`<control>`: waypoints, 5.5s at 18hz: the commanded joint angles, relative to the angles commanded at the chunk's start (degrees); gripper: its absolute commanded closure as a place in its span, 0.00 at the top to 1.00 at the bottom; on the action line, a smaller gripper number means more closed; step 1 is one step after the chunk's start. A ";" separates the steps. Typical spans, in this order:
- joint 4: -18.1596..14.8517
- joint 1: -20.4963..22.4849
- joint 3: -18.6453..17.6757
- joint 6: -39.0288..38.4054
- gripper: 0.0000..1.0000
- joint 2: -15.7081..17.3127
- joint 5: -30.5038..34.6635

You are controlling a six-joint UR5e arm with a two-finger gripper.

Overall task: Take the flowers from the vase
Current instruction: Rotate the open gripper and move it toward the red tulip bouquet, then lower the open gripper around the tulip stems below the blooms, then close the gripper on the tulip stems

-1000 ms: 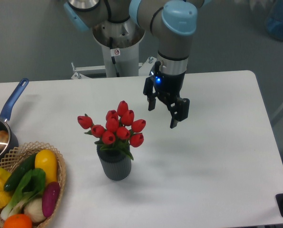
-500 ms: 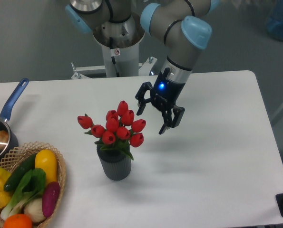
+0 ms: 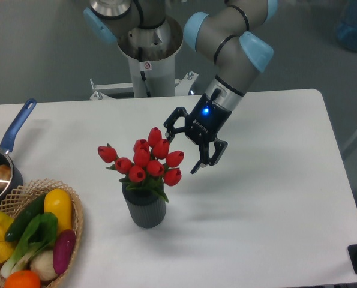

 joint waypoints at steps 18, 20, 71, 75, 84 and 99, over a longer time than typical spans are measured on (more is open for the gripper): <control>0.26 -2.73 -2.03 0.35 1.00 0.79 -0.98; 0.26 -3.60 -1.94 0.26 1.00 0.79 -0.89; 2.20 -5.89 2.19 0.35 1.00 -4.39 -4.58; 2.28 -5.89 2.11 0.35 1.00 -4.39 -4.50; 2.55 -6.07 2.46 0.35 1.00 -4.75 -1.86; 4.13 -7.83 3.60 0.44 1.00 -7.29 -7.13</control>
